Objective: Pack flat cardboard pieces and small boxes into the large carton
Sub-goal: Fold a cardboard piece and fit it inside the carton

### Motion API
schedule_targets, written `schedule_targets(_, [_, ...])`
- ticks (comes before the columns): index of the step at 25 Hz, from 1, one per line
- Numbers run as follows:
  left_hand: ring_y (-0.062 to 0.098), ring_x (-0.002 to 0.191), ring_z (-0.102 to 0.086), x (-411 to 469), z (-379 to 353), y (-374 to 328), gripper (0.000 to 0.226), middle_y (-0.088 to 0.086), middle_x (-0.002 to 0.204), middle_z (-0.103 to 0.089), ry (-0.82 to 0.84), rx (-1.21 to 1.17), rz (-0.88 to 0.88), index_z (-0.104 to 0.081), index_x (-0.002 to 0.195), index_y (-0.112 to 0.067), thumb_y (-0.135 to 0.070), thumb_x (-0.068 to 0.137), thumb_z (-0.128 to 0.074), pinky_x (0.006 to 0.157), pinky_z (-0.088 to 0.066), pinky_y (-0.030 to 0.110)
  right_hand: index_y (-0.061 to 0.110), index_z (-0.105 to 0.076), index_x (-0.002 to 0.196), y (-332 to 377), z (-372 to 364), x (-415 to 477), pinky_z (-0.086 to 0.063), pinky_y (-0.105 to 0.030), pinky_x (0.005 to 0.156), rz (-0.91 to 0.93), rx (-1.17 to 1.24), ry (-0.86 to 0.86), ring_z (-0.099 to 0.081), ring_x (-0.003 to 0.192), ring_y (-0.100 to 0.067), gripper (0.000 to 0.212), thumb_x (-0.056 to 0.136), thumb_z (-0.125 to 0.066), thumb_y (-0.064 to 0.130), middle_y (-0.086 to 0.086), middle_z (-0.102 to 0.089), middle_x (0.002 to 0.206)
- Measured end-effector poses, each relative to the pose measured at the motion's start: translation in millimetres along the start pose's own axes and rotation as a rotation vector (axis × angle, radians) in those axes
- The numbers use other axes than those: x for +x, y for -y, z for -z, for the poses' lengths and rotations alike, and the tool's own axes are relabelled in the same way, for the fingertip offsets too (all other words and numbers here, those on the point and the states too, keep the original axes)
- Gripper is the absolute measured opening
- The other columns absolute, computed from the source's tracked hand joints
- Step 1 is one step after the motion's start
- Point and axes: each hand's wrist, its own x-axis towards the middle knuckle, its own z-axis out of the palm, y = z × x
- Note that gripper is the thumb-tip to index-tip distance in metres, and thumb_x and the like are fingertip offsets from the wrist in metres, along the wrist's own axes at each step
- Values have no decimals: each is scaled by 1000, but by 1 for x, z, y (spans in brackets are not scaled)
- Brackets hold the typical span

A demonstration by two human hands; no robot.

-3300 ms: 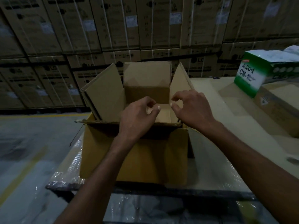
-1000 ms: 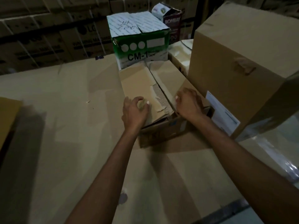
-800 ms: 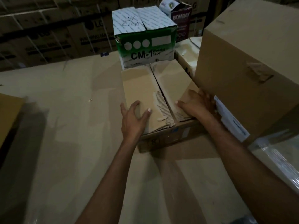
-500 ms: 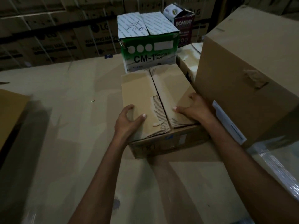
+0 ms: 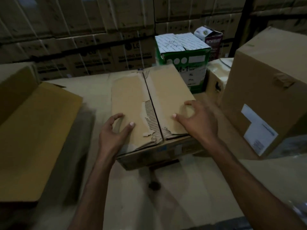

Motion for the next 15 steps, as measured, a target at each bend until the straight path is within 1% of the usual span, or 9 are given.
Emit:
schedule_targets(2, [9, 120, -59, -15, 30, 9, 47, -11, 128, -65, -67, -17, -58, -67, 120, -38, -48, 77, -84, 94, -56, 37, 38, -59, 135, 20, -8, -26, -45, -49, 106, 28, 30, -65, -49, 132, -26, 78, 66, -75, 72, 2, -56, 145])
schedule_targets(4, [9, 117, -60, -28, 56, 12, 47, -12, 126, -65, -111, -22, -117, -65, 117, -40, -49, 76, -84, 89, -57, 32, 41, -49, 147, 38, -12, -44, -38, -48, 113, 20, 47, -43, -37, 141, -30, 87, 69, -82, 64, -2, -42, 159])
schedule_targets(6, [5, 116, -59, -39, 79, 7, 49, -15, 126, -63, -159, -14, -190, -64, 119, -39, -47, 75, -85, 87, -55, 23, 45, -38, 153, 56, -13, -63, -34, -45, 114, 46, 67, -18, -29, 145, -31, 94, 72, -83, 58, -2, -35, 163])
schedule_targets(7, [4, 118, -57, -44, 92, 5, 52, -17, 127, -61, -182, -9, -215, -62, 121, -40, -47, 74, -85, 89, -53, 21, 46, -37, 154, 66, -13, -73, -33, -45, 113, 77, 90, -35, -28, 145, -30, 93, 73, -84, 56, -3, -35, 163])
schedule_targets(9, [4, 124, -53, -48, 116, -1, 56, -19, 133, -58, -218, -22, -234, -61, 124, -42, -47, 73, -85, 96, -49, 22, 47, -41, 152, 85, -14, -92, -33, -47, 111, 157, 120, -116, -30, 142, -32, 88, 75, -83, 55, -7, -37, 161])
schedule_targets(11, [6, 125, -53, -48, 137, -9, 57, -15, 134, -58, -252, -32, -251, -62, 125, -40, -47, 74, -83, 97, -49, 23, 46, -45, 150, 106, -13, -102, -33, -47, 110, 224, 121, -179, -34, 140, -34, 83, 76, -80, 58, -11, -40, 158])
schedule_targets(13, [9, 119, -57, -52, 157, -25, 55, -11, 131, -61, -293, -6, -266, -63, 125, -39, -48, 75, -82, 85, -50, 18, 45, -48, 148, 127, -6, -103, -32, -45, 111, 259, 131, -187, -36, 140, -34, 79, 76, -77, 63, -11, -44, 156])
schedule_targets(15, [11, 117, -58, -55, 179, -45, 51, -9, 131, -62, -309, -1, -260, -64, 125, -39, -46, 78, -82, 75, -48, 12, 43, -52, 146, 149, 6, -102, -37, -46, 108, 291, 125, -190, -39, 134, -34, 77, 76, -75, 65, -10, -49, 150])
